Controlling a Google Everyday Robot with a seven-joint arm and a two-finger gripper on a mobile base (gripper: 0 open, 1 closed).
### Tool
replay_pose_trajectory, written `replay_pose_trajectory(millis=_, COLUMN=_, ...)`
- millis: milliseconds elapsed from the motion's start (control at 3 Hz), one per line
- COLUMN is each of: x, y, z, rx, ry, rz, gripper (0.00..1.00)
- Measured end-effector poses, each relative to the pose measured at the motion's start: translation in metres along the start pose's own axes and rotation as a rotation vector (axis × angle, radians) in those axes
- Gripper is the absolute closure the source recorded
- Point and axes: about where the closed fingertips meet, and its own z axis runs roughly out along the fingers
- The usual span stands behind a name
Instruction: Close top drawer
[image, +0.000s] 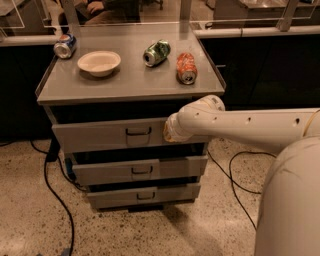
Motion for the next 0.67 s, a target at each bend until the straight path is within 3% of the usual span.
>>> replay_pose_trajectory(millis=667, x=-0.0011, y=0.0013, z=0.0007, rx=0.005, ry=-0.001, rz=-0.003, gripper=1.00)
